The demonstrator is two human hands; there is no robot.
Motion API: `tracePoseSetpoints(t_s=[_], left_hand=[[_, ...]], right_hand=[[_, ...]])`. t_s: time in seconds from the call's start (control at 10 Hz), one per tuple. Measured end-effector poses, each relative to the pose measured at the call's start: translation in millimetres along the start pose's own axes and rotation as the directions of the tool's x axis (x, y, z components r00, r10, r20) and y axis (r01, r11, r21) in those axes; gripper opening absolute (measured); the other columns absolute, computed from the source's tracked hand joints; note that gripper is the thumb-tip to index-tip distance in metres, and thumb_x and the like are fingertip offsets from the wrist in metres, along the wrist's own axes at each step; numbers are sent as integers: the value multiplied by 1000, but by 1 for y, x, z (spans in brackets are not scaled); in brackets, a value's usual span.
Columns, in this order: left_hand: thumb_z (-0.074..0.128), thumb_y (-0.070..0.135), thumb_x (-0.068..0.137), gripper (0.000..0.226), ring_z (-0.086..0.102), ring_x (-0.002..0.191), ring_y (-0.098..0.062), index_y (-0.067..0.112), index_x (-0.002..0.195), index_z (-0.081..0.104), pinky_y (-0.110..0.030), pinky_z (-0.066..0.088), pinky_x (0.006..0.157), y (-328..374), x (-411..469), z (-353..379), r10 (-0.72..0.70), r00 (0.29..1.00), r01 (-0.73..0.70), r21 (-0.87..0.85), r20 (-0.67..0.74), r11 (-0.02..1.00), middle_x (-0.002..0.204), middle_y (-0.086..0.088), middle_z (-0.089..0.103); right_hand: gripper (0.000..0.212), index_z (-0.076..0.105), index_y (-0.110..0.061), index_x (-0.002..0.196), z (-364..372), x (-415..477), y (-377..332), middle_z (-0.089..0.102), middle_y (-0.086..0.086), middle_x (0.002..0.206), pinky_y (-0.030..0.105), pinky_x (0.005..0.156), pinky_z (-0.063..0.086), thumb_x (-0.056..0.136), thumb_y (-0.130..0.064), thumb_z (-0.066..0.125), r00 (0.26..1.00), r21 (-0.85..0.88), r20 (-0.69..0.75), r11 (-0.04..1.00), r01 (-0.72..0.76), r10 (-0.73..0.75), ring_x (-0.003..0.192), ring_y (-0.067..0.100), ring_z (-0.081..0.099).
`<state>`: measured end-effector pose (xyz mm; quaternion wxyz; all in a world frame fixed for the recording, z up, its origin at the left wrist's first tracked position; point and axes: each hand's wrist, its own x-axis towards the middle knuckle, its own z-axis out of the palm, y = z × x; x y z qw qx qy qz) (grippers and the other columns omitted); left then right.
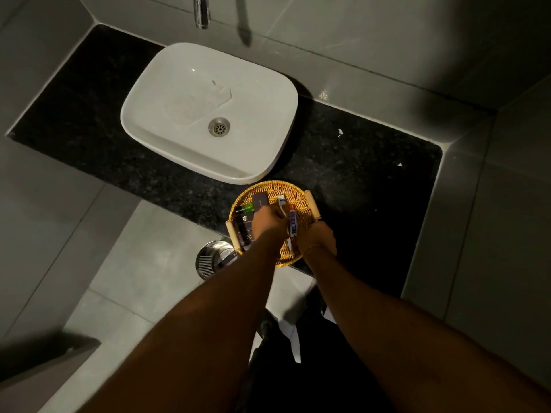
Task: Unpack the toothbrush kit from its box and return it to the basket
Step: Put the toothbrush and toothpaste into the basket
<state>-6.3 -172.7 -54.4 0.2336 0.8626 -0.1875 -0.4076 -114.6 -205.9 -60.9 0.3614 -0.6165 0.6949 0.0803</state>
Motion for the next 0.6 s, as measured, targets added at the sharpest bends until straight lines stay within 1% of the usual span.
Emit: tracePoseSetpoints(t_s=[0.1, 0.2, 0.3, 0.4, 0.5, 0.6], left_hand=[[69, 26, 105, 20, 80, 98, -24, 11, 116, 77, -42, 66, 94, -2, -1, 0, 13, 1000, -13, 9, -27, 1000, 110, -11, 81], [66, 22, 107, 19, 73, 99, -17, 11, 118, 76, -30, 57, 87, -4, -5, -2, 14, 998, -12, 41, -61, 999, 113, -9, 79], [63, 21, 108, 21, 76, 112, -25, 12, 122, 76, -38, 60, 99, -5, -12, -10, 12, 995, -7, 51, -97, 999, 119, -10, 80], [55, 32, 111, 30, 75, 117, -35, 17, 131, 72, -47, 61, 103, -3, -31, -30, 90, 985, -75, 104, -145, 992, 125, -14, 78], [54, 30, 108, 45, 59, 140, -36, 22, 152, 57, -49, 50, 116, -9, -48, -54, 336, 930, -279, 309, -148, 909, 152, -12, 63], [51, 36, 109, 61, 29, 165, -37, 20, 166, 42, -54, 27, 133, -2, -60, -83, 549, 813, -375, 549, -193, 747, 176, -13, 35]], right_hand=[[52, 69, -6, 122, -1, -2, -1, 75, 15, 119, 37, 89, 56, 104, -51, 51, 1000, -33, -7, 999, 20, -20, 109, 33, 72], [47, 72, -9, 107, 0, -7, -2, 76, 12, 103, 34, 75, 57, 103, -51, 52, 999, -16, -47, 1000, 27, -28, 91, 29, 73], [44, 71, -14, 93, 0, -15, 0, 75, 8, 91, 32, 69, 55, 103, -51, 48, 986, -80, -104, 989, 122, -130, 78, 24, 69], [49, 70, -16, 93, -11, -26, -5, 73, 11, 91, 37, 73, 58, 105, -52, 39, 944, -214, -119, 936, 279, -309, 85, 31, 72], [39, 69, -23, 117, -32, -37, -29, 70, 10, 119, 44, 89, 57, 103, -48, 43, 876, -240, -120, 870, 431, -467, 110, 31, 67], [57, 45, -26, 155, -58, -48, -67, 41, 3, 165, 46, 119, 35, 102, -43, 49, 753, -268, -175, 766, 584, -635, 150, 28, 35]])
